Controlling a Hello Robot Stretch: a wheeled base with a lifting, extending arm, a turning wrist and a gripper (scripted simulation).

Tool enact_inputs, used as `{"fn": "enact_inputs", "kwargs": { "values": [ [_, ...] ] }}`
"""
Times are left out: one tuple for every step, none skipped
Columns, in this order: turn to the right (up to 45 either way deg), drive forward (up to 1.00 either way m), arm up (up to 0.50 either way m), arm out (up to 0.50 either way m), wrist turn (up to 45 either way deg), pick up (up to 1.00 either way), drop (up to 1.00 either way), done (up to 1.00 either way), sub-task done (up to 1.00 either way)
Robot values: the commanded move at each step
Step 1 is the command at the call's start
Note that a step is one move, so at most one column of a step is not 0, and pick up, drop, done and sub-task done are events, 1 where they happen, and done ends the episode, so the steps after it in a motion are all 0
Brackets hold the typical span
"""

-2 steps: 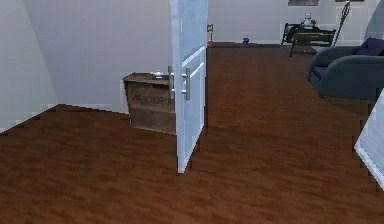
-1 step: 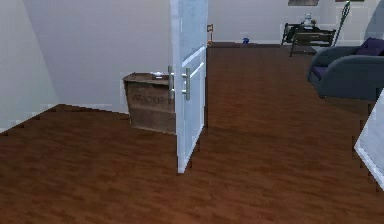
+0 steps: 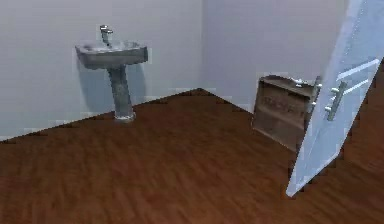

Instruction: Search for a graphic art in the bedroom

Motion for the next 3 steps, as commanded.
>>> {"fn": "enact_inputs", "kwargs": {
  "values": [
    [-45.0,0.00,0.00,0.00,0.0,0.00,0.00,0.00,0.00],
    [33.0,0.00,0.00,0.00,0.0,0.00,0.00,0.00,0.00],
    [45.0,0.00,0.00,0.00,0.0,0.00,0.00,0.00,0.00]
  ]
}}
